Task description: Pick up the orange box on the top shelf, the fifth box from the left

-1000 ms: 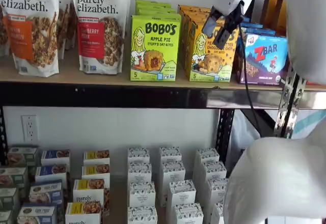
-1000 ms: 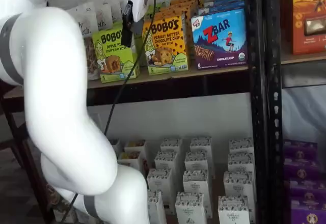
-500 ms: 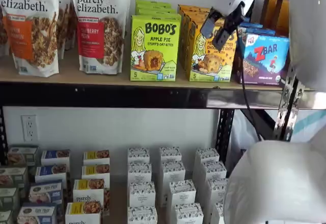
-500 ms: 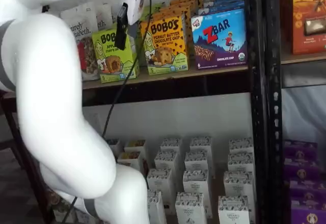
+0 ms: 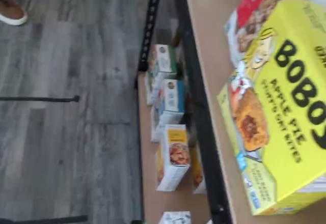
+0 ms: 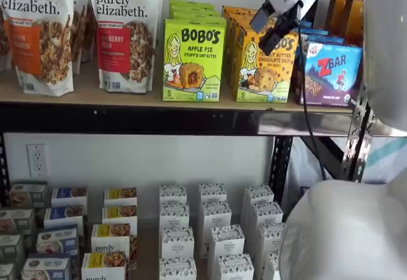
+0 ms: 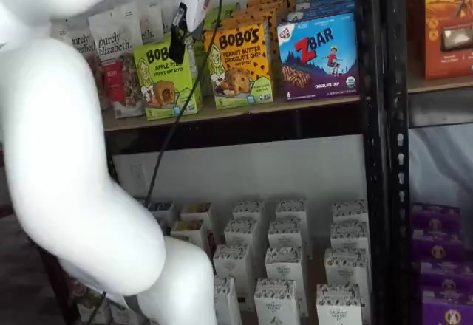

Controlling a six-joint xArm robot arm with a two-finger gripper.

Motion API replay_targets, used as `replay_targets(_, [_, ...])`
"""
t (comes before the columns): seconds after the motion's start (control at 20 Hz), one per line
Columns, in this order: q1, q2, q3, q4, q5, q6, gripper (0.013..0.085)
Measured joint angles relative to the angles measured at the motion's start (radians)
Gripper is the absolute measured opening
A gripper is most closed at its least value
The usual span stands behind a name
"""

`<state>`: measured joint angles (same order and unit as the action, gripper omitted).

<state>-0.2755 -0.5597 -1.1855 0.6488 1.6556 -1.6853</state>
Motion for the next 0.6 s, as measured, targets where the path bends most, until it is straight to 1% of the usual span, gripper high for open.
replay_targets(0.2, [-0.02,0.002,0.002,0.021,-0.031,-0.014,0.085])
replay_targets(0.4, [-0.037,0.019,-0.014,0.043,-0.041,-0.022,0.085])
replay_targets(0.6, [-0.036,0.032,-0.025,0.05,-0.072,-0.023,0.085])
